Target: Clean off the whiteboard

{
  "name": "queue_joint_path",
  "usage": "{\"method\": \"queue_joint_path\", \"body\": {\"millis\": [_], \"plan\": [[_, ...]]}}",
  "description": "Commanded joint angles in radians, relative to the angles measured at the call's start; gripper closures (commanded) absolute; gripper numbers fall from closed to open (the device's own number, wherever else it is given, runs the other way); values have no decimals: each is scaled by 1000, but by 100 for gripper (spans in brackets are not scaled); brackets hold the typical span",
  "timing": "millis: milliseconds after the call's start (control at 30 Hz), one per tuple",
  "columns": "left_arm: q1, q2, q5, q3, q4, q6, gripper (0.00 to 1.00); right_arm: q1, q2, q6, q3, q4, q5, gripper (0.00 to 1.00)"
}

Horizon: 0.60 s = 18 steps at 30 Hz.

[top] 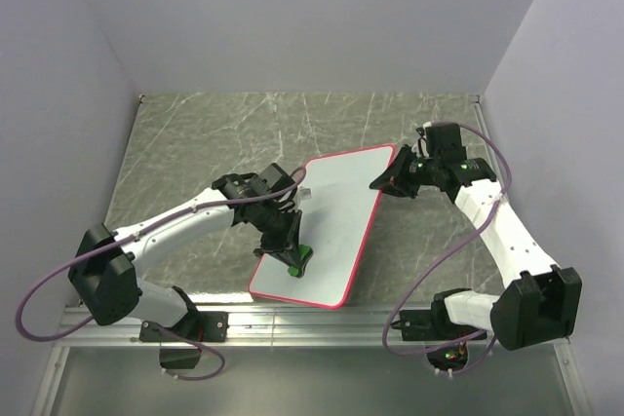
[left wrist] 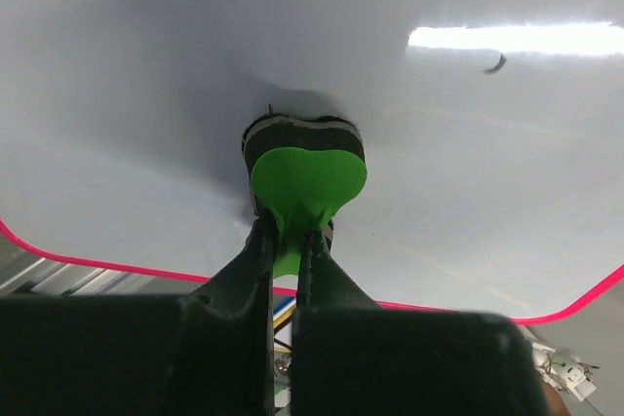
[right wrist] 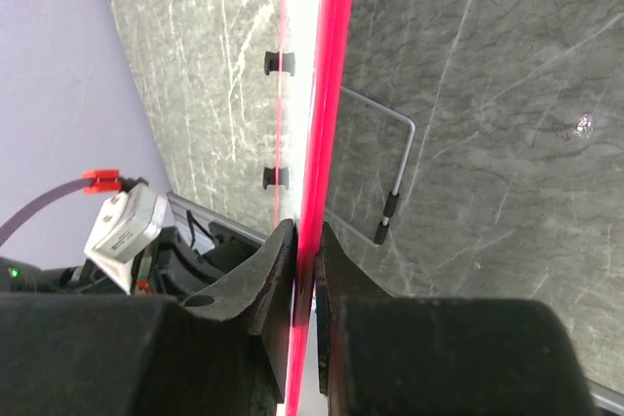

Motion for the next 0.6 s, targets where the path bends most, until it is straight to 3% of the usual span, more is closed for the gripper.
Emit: {"method": "queue_joint_path", "body": {"millis": [0, 300, 400, 567], "plan": [[-6, 29, 3, 20, 97, 7, 100, 14, -37, -97, -15, -23, 26, 100], [10, 154, -61, 27, 142, 39, 100, 16, -59, -88, -29, -24, 33, 100], [63, 182, -127, 27, 136, 47, 100, 16, -63, -86, -37, -26, 34, 100], [272, 164, -240, 81, 58, 68, 100, 16, -68, -85, -37, -30, 37, 100]]}}
